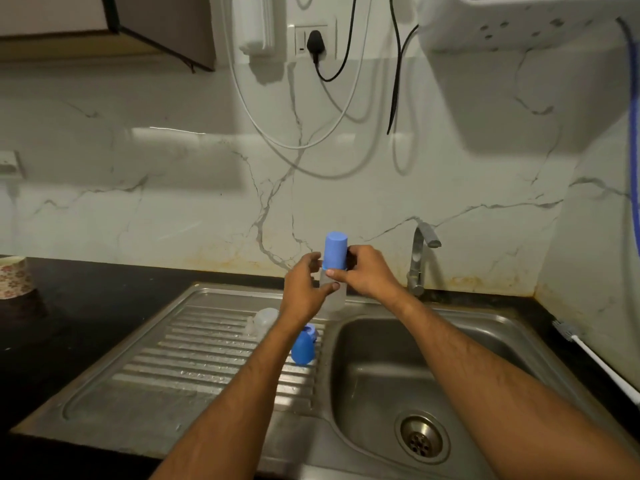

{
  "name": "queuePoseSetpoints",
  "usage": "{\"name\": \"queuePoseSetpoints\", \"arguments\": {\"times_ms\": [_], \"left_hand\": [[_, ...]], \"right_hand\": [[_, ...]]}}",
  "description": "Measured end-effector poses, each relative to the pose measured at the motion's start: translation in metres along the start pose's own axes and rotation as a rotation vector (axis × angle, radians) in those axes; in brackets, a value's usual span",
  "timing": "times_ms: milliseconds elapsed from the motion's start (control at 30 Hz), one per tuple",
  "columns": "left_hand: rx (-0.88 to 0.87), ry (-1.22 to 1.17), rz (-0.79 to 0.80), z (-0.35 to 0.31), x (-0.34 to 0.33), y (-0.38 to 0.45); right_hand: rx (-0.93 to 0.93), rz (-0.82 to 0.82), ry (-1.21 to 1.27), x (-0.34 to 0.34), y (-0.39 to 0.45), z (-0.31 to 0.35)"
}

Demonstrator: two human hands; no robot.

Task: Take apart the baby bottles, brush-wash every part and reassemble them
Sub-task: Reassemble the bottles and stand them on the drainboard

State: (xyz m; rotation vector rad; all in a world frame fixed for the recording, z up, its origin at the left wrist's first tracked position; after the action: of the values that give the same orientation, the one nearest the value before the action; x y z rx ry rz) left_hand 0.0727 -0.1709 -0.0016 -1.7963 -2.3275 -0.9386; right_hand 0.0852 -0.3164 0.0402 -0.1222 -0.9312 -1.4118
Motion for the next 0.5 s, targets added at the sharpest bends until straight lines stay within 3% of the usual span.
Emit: {"name": "queuePoseSetpoints", "arguments": {"times_ms": [500], "left_hand": [[-0.040, 0.299, 0.128, 0.046, 0.033, 0.124]], "right_hand": [[-0.056, 0.116, -0.062, -0.074, 0.102, -0.005]]}}
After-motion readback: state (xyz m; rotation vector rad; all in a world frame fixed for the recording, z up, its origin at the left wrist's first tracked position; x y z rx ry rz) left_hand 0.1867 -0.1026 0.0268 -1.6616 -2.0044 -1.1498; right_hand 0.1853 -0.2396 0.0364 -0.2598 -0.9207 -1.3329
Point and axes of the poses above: each hand's wrist, its own y-axis towards the middle knuckle, its own x-axis out of the back of the hand, z = x × y, the point moved 5 cm from there along y, towards the middle knuckle, and after that the axes turned 5 degrees about x, right-handed, at the moved point
